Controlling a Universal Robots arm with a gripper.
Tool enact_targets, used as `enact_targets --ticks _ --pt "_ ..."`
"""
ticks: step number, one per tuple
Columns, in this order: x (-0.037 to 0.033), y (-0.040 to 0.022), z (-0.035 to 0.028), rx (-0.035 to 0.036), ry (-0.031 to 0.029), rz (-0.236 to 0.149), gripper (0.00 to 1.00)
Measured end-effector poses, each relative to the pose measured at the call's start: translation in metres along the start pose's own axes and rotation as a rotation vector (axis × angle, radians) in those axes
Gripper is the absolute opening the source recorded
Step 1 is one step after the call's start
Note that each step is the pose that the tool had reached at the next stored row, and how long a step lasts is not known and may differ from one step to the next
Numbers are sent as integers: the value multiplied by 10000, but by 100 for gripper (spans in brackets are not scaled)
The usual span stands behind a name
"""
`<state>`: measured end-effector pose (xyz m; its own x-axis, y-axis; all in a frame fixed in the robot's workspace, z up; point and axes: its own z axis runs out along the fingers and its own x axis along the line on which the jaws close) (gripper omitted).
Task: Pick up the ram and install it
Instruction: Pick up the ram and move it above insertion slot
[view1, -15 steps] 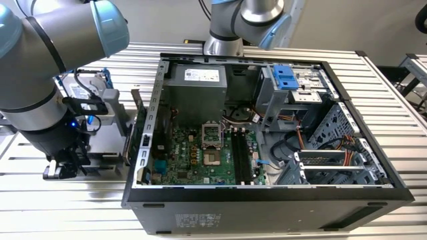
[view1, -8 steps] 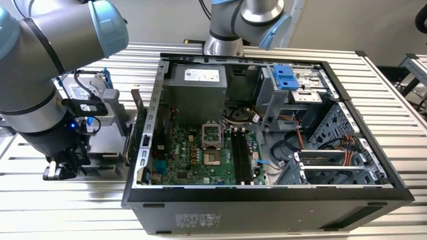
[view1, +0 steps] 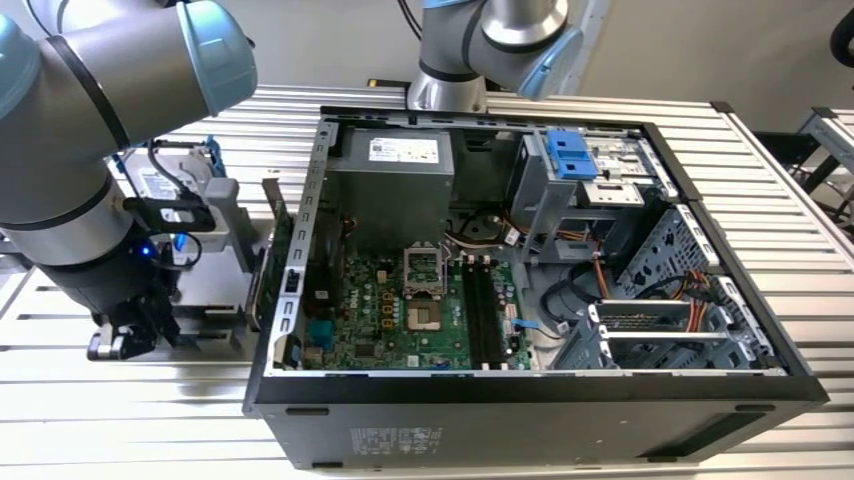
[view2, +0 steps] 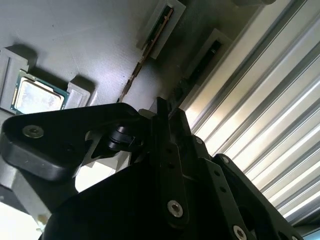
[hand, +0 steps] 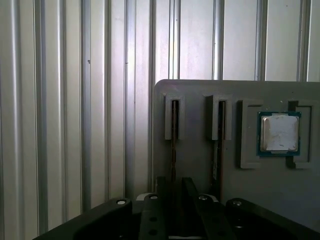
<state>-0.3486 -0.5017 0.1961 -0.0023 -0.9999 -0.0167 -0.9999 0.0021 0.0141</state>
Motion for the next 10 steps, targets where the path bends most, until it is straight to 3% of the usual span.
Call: enact_targets --ticks 8,9,10 --pt "0 0 0 -1 -1 0 100" --pt "0 0 0 0 -2 0 0" --pt "0 0 0 0 -2 1 0"
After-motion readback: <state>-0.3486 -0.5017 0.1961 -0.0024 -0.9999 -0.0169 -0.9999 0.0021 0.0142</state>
